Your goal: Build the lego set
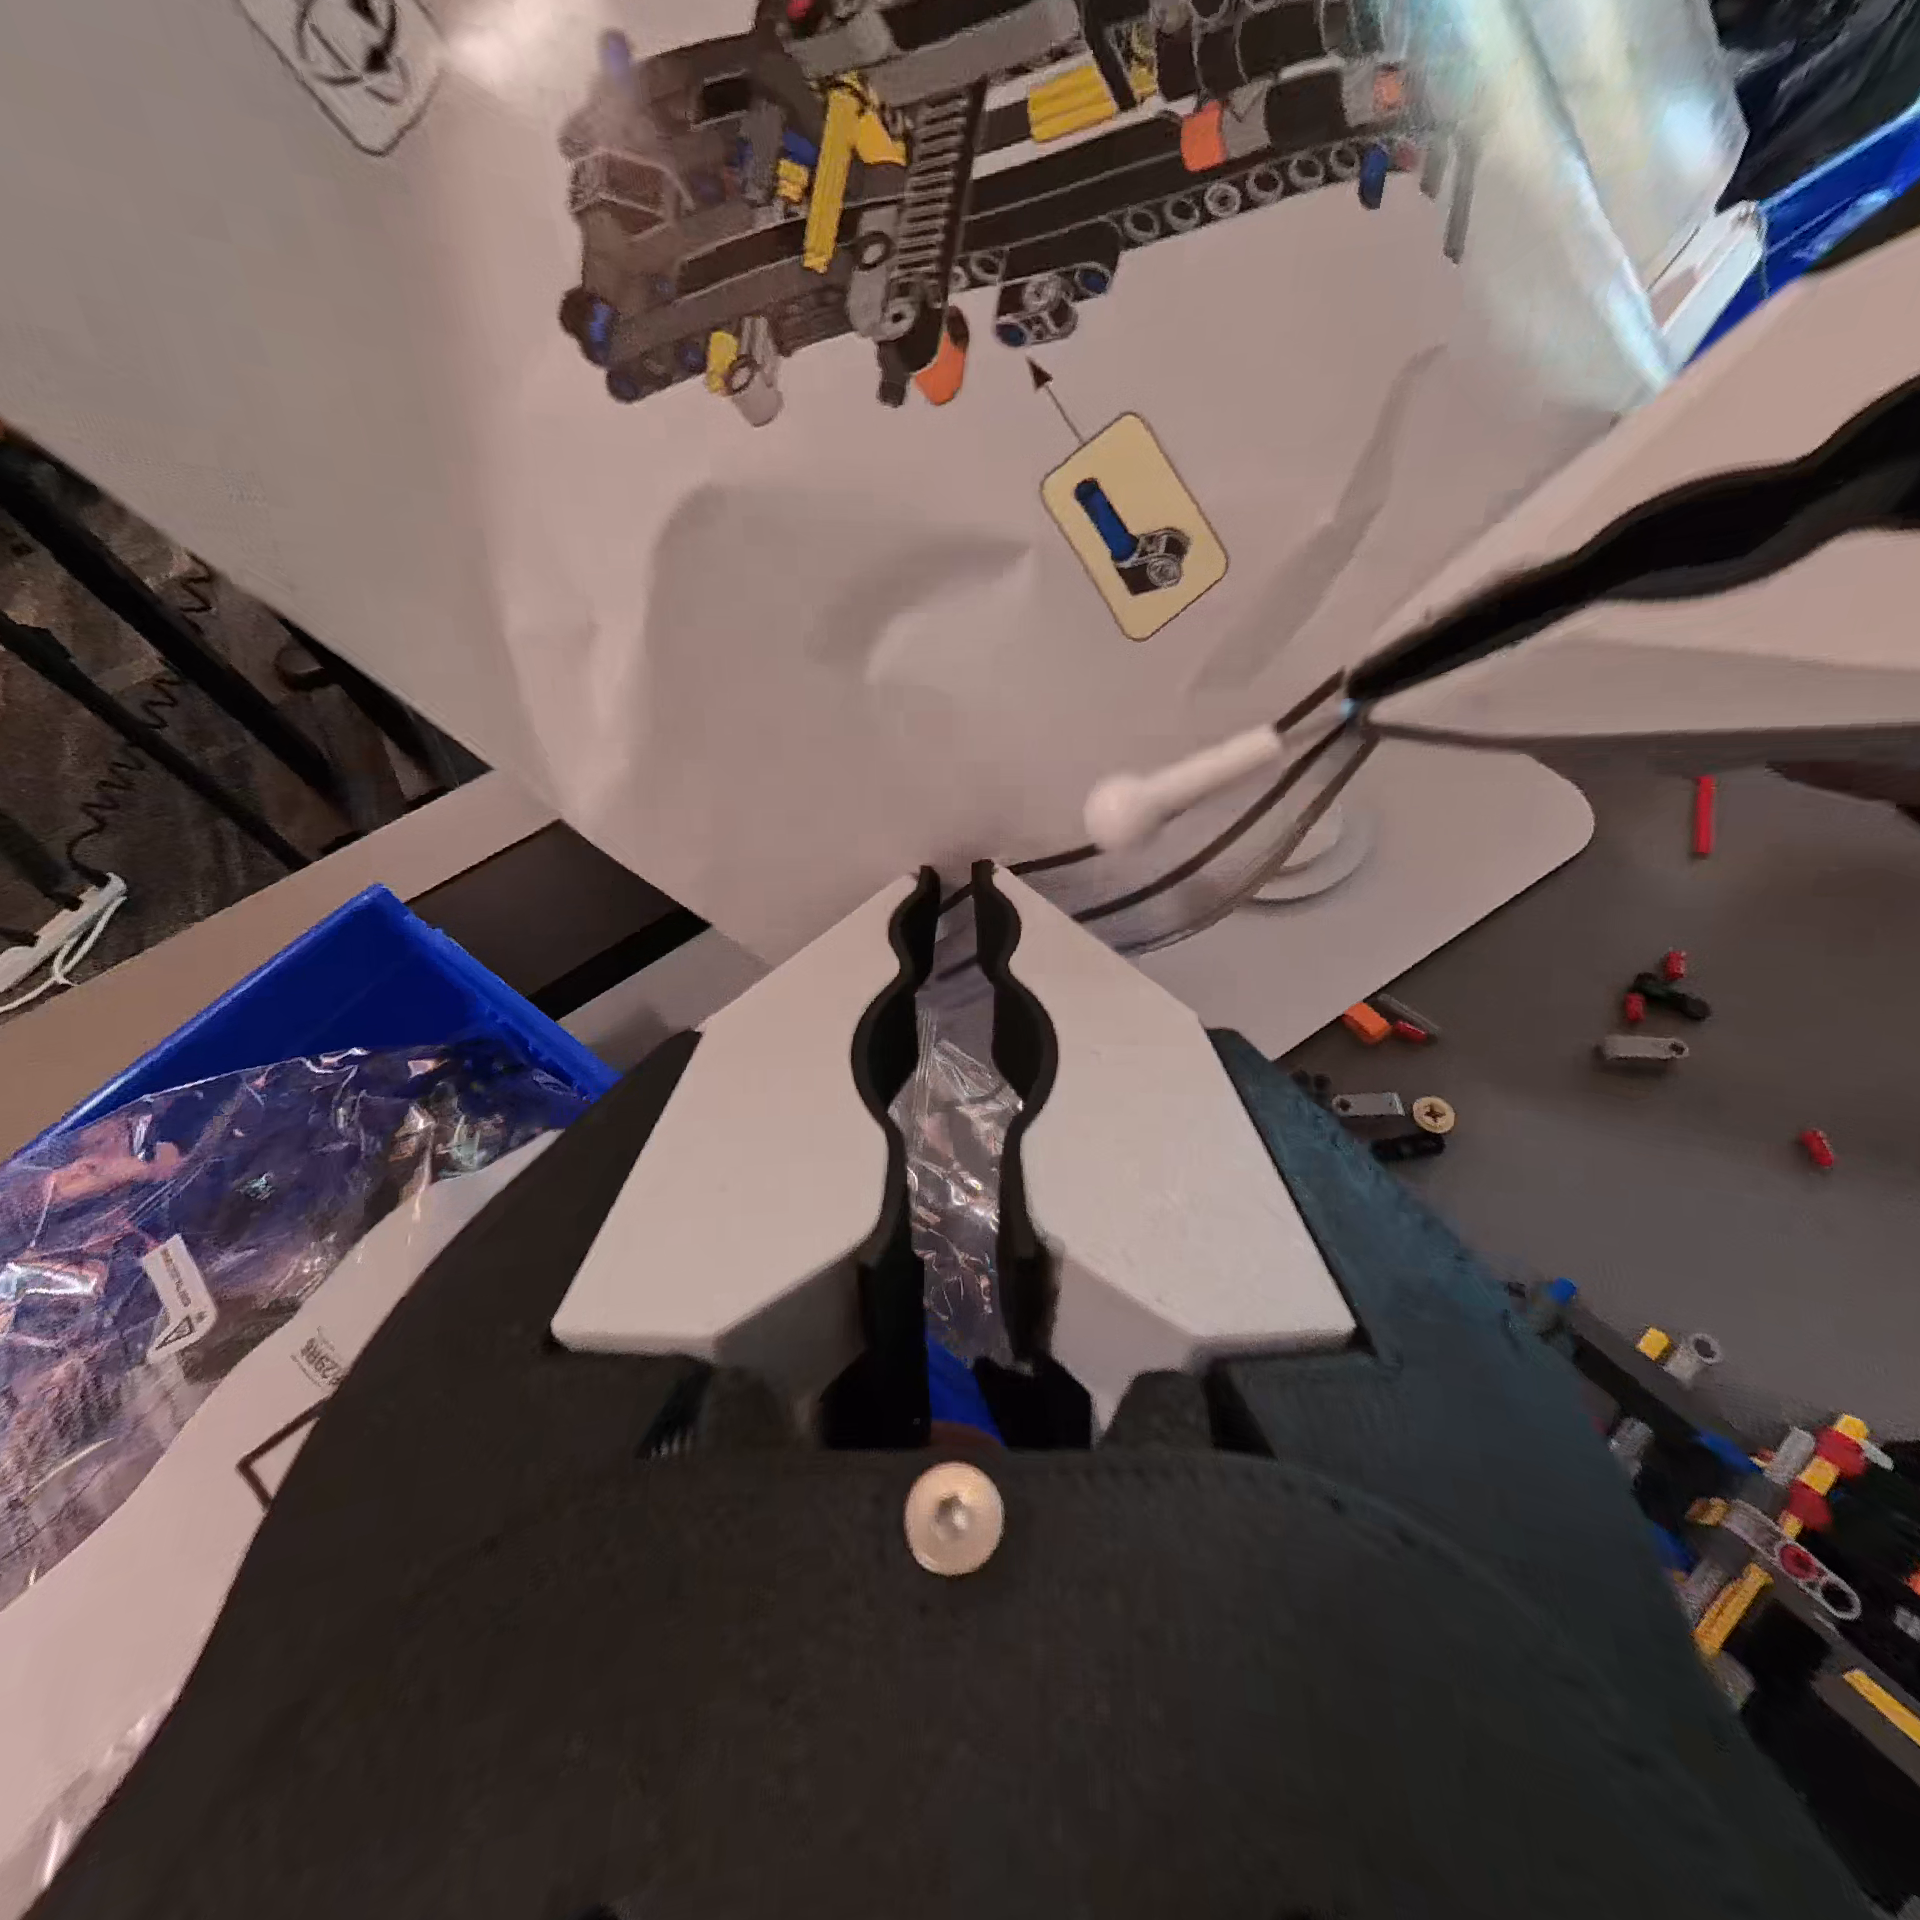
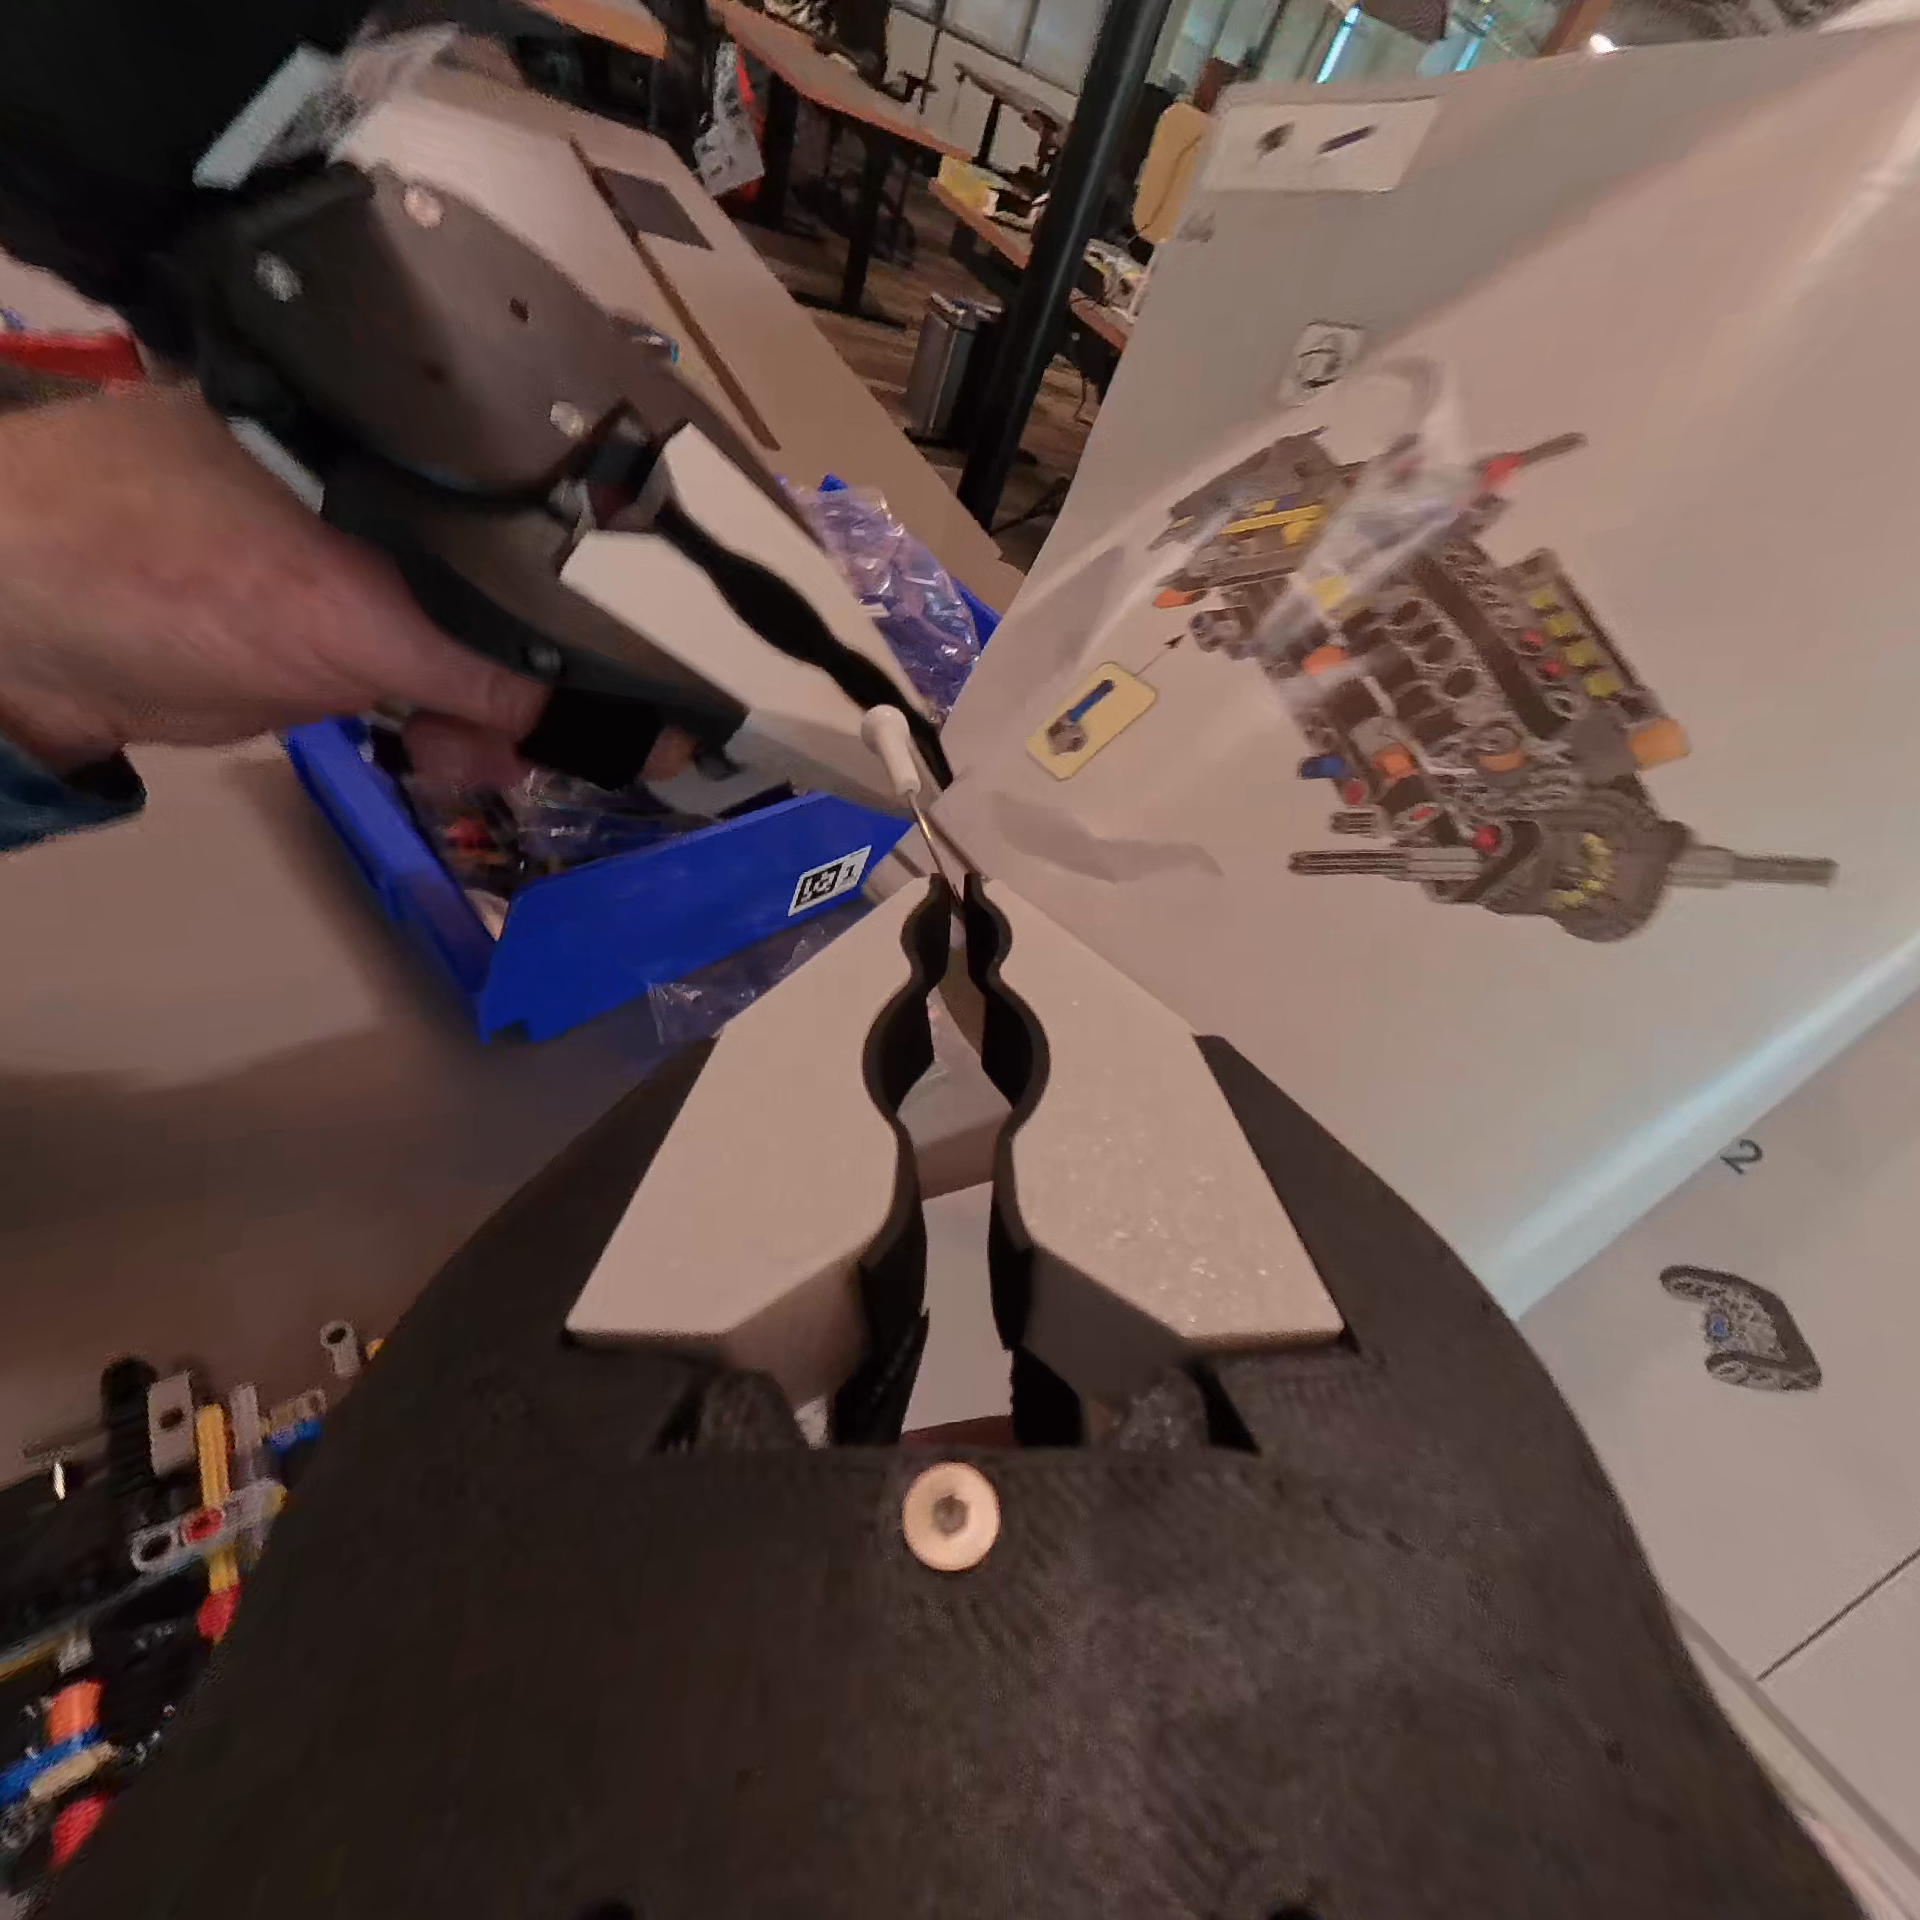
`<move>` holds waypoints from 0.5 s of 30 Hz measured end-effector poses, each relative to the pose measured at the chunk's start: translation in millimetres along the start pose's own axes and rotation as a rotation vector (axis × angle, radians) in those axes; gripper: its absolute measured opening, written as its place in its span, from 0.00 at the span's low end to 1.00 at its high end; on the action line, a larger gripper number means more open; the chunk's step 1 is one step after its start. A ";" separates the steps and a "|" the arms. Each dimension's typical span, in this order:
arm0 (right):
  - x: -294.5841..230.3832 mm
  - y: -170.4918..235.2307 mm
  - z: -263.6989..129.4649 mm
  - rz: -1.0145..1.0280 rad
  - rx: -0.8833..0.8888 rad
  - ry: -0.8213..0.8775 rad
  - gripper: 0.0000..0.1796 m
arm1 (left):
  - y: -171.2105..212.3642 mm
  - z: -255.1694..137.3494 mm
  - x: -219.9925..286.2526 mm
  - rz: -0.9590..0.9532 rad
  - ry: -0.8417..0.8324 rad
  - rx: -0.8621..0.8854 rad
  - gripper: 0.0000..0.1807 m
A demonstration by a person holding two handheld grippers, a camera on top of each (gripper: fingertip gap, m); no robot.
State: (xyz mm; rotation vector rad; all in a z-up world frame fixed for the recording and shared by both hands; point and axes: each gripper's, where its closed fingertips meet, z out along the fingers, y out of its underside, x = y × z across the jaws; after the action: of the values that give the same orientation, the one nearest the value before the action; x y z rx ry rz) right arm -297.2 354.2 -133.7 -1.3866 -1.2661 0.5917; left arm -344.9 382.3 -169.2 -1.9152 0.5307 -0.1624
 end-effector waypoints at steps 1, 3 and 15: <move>3.8 -2.1 -0.4 0.042 0.013 0.015 0.00 | 1.7 2.2 1.9 -0.001 0.003 -0.003 0.02; 11.7 -3.8 -0.2 0.071 0.016 0.068 0.00 | 3.7 4.0 5.9 -0.005 0.011 -0.005 0.01; 13.2 -17.7 -15.0 -0.035 0.015 0.154 0.12 | 11.6 -18.8 4.9 -0.003 -0.011 -0.022 0.10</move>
State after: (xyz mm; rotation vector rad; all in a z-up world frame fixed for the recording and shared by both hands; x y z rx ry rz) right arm -286.2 357.1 -109.5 -1.3679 -1.1583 0.4606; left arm -350.6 360.7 -172.9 -1.9370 0.5246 -0.1482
